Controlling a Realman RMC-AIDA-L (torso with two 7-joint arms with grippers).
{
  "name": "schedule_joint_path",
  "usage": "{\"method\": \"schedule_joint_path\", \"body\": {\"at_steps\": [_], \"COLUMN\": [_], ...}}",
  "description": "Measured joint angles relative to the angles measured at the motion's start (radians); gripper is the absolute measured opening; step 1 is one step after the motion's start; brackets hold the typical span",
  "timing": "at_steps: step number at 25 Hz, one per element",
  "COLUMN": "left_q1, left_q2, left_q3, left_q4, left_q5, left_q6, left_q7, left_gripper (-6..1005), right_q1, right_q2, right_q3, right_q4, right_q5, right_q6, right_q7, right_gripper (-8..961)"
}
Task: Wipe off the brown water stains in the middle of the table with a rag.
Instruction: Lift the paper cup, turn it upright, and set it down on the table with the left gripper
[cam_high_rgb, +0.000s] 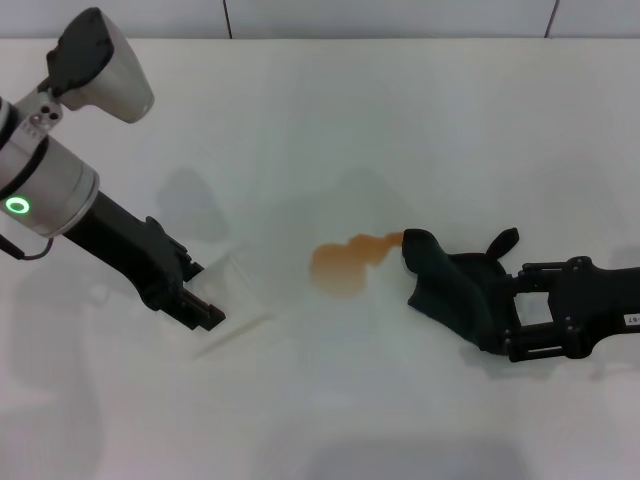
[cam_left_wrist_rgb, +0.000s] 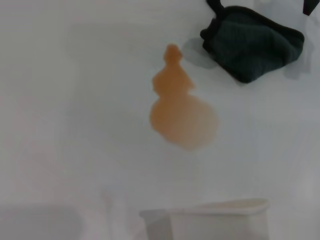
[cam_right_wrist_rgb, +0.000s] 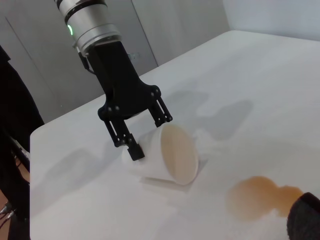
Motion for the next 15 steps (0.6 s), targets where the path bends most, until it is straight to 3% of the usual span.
{"method": "schedule_joint_path", "body": {"at_steps": [8,15], "left_q1": [0.034,0.179], "left_q2": [0.0,0.003], "left_q3": [-0.03,-0.045], "left_q4": [0.089,0.224], "left_q5": [-0.067,-0.276], "left_q6": [0.002,-0.029], "left_q7": [-0.008,0.011], "left_gripper": [655,654], "right_q1": [-0.016,-0.015], "right_q2": [-0.001,-0.002], "right_q3": [0.006,0.007], "right_q4": [-0.007,-0.003], "right_q5": [-0.002,-0.001], "right_q6": [-0.001,0.0], "right_q7": [0.0,0.0], "right_gripper": [778,778]}}
